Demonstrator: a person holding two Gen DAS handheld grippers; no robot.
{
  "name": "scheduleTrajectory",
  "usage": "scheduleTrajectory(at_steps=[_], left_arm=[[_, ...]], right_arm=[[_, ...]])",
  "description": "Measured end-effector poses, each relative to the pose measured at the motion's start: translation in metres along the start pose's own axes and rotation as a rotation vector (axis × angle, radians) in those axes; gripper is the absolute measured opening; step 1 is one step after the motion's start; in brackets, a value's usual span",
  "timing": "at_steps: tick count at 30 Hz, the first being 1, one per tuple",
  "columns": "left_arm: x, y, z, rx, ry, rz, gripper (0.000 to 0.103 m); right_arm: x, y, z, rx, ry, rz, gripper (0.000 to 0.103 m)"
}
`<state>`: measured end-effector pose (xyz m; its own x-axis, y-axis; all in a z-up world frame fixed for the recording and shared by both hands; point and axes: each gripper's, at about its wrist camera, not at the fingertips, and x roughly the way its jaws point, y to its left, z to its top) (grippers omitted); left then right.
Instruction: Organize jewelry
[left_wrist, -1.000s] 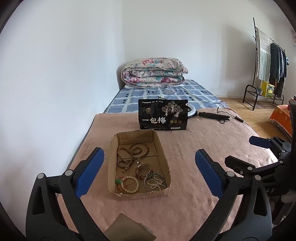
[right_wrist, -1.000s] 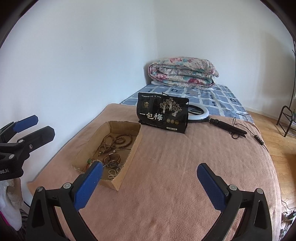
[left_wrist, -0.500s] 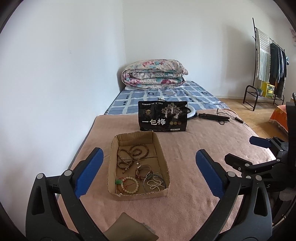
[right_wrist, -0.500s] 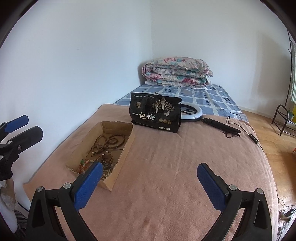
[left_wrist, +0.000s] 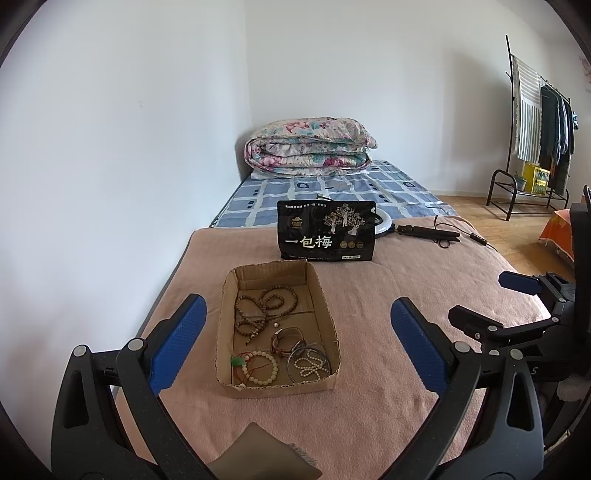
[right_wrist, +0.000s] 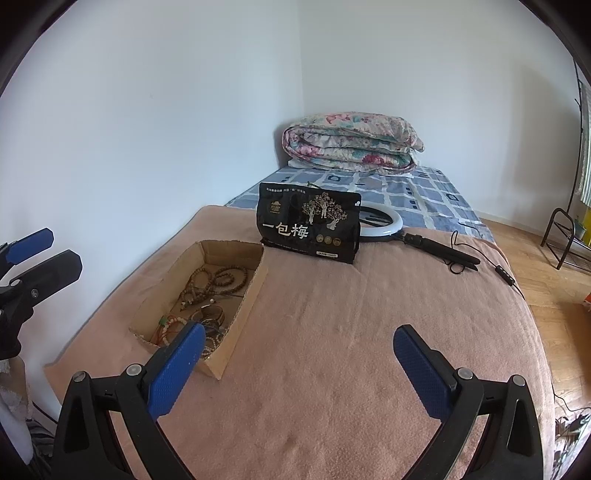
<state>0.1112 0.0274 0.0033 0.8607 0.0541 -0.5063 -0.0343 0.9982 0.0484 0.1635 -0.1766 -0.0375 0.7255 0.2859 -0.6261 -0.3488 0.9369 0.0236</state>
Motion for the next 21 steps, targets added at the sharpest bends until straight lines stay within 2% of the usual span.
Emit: scheduleTrajectory(at_steps=[21], left_arm=[[-0.0005,-0.0006,0.0002,0.000,0.000,0.000,0.102]], right_arm=[[0.0011,0.0020,-0.0027,-0.017,0.012,-0.003,0.103]])
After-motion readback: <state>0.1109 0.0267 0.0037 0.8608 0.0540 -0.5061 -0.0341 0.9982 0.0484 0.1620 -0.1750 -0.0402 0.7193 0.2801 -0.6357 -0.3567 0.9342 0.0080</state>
